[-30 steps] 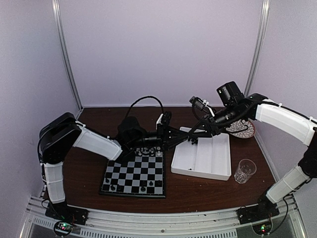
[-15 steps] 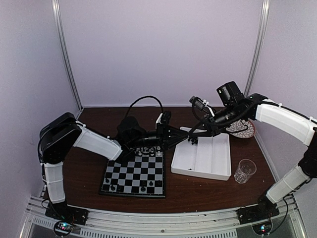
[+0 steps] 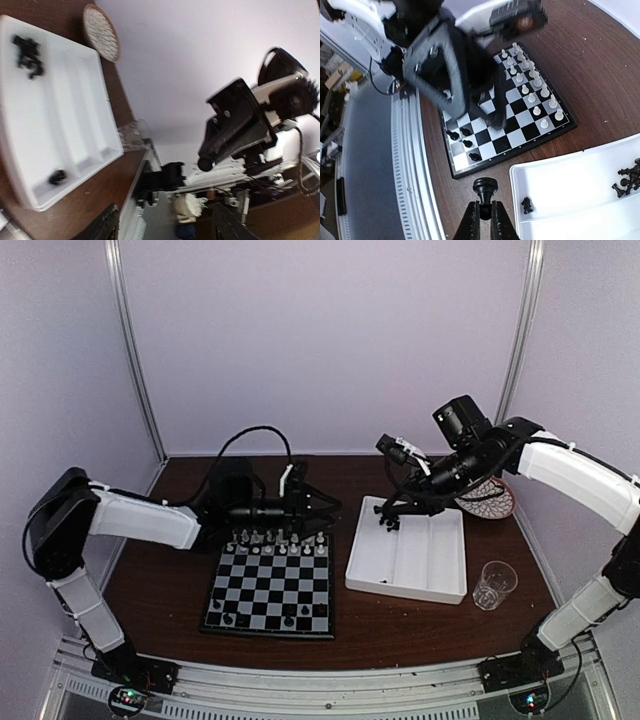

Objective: Set up the chess pieces on the board
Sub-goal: Adjust the pawn, then position the chessboard at the center of the board.

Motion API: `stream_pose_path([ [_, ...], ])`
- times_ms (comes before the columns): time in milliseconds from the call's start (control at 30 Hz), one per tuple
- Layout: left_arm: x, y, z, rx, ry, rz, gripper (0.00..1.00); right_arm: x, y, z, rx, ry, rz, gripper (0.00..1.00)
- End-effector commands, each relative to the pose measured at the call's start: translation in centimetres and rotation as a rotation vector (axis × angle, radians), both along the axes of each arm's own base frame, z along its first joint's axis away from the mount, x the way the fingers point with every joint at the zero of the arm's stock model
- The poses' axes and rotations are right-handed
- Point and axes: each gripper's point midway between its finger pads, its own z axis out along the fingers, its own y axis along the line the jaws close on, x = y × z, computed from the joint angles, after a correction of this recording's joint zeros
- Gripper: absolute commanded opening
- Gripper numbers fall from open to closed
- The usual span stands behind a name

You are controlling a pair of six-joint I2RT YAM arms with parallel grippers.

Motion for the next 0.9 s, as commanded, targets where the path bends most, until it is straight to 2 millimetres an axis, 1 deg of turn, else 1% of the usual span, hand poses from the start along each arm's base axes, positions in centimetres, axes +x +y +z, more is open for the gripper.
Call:
stream_pose_path([
  [0, 2.4, 7.9, -2.1, 0.475, -0.160, 0.146, 0.65, -1.1, 0.7, -1.6, -0.173, -0.120, 0.068, 0.04],
  [67, 3.3, 12.7, -2.2, 0.746, -0.271, 0.240, 0.66, -1.6, 1.5, -2.4, -0.244, -0.174, 0.105, 0.04],
  [133, 3.8, 17.5, -2.9, 0.980, -0.319, 0.326, 0.66, -2.3, 2.6, -3.0, -0.295, -0.220, 0.155, 0.05],
  [200, 3.7, 21.9, -4.4, 1.135, -0.277, 0.377, 0.65, -2.9, 3.8, -3.6, -0.336, -0.249, 0.199, 0.05],
  [233, 3.7, 24.3, -5.5, 1.192, -0.225, 0.412, 0.65, -3.2, 4.3, -3.9, -0.354, -0.258, 0.221, 0.05],
  [267, 3.3, 26.2, -6.9, 1.233, -0.157, 0.425, 0.64, -3.5, 5.0, -4.3, -0.372, -0.265, 0.243, 0.04],
  [300, 2.8, 27.5, -8.1, 1.247, -0.095, 0.431, 0.63, -3.8, 5.5, -4.7, -0.391, -0.270, 0.264, 0.04],
  [367, 1.7, 28.9, -10.3, 1.224, -0.017, 0.433, 0.61, -4.5, 7.0, -5.3, -0.416, -0.276, 0.312, 0.05],
  [500, 0.2, 31.7, -13.5, 1.233, 0.086, 0.502, 0.59, -5.4, 8.9, -7.2, -0.481, -0.277, 0.378, 0.04],
  [533, -0.2, 32.1, -14.3, 1.226, 0.123, 0.508, 0.58, -5.6, 9.4, -8.1, -0.505, -0.272, 0.394, 0.04],
  [567, -0.4, 32.3, -15.0, 1.212, 0.150, 0.512, 0.58, -5.8, 9.8, -8.5, -0.526, -0.277, 0.408, 0.04],
  [700, -1.3, 32.0, -17.5, 1.178, 0.213, 0.487, 0.56, -6.2, 11.4, -10.4, -0.602, -0.284, 0.466, 0.04],
  [800, -1.6, 31.6, -19.1, 1.170, 0.240, 0.451, 0.56, -6.3, 12.8, -11.1, -0.613, -0.277, 0.484, 0.04],
  [867, -2.0, 30.9, -19.9, 1.145, 0.251, 0.415, 0.55, -6.2, 13.6, -11.4, -0.617, -0.280, 0.483, 0.04],
])
